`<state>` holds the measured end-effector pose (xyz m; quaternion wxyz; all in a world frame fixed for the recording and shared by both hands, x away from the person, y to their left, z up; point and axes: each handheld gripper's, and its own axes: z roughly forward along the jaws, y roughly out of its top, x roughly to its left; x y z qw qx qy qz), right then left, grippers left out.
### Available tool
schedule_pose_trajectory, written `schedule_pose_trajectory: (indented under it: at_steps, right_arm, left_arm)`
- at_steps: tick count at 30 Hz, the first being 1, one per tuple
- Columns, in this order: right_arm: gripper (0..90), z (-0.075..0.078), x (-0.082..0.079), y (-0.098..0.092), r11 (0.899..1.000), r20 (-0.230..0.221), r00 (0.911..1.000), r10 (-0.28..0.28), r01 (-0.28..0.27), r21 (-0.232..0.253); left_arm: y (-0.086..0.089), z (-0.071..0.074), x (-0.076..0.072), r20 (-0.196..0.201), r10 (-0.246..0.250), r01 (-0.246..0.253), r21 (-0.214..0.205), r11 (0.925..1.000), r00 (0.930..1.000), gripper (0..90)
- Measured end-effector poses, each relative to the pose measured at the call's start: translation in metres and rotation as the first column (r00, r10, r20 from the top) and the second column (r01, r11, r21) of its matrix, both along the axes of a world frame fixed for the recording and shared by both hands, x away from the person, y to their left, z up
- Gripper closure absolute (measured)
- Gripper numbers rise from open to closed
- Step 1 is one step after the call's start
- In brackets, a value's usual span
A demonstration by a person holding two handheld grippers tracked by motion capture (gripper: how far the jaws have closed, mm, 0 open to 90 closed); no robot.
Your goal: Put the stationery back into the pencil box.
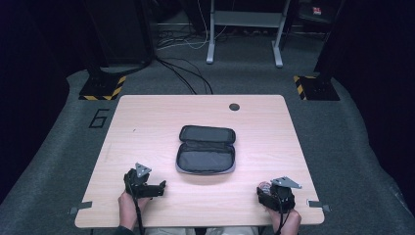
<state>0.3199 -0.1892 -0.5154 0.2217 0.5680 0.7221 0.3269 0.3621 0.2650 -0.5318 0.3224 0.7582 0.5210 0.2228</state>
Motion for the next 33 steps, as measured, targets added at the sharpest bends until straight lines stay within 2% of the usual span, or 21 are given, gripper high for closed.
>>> schedule_pose_trajectory:
  at_steps: [9, 22, 33]
  right_arm:
    - [38.3, 0.011, 0.004, -0.001, 1.0, 0.022, 0.9998, -0.001, 0.001, 0.005]
    - [38.6, 0.033, 0.005, 0.001, 1.0, 0.082, 0.9966, 0.01, -0.011, 0.007]
    - [38.6, 0.053, 0.018, 0.009, 0.999, 0.113, 0.9928, 0.04, -0.04, 0.0]
  left_arm:
    - [0.0, 0.0, 0.0, 0.002, -0.001, 0.001, 0.001, 1.0, 1.0, 0.4]
    - [0.0, 0.0, 0.0, 0.001, -0.001, 0.001, 0.0, 1.0, 1.0, 0.4]
    - [0.0, 0.0, 0.0, 0.001, -0.001, 0.001, 0.0, 1.0, 1.0, 0.4]
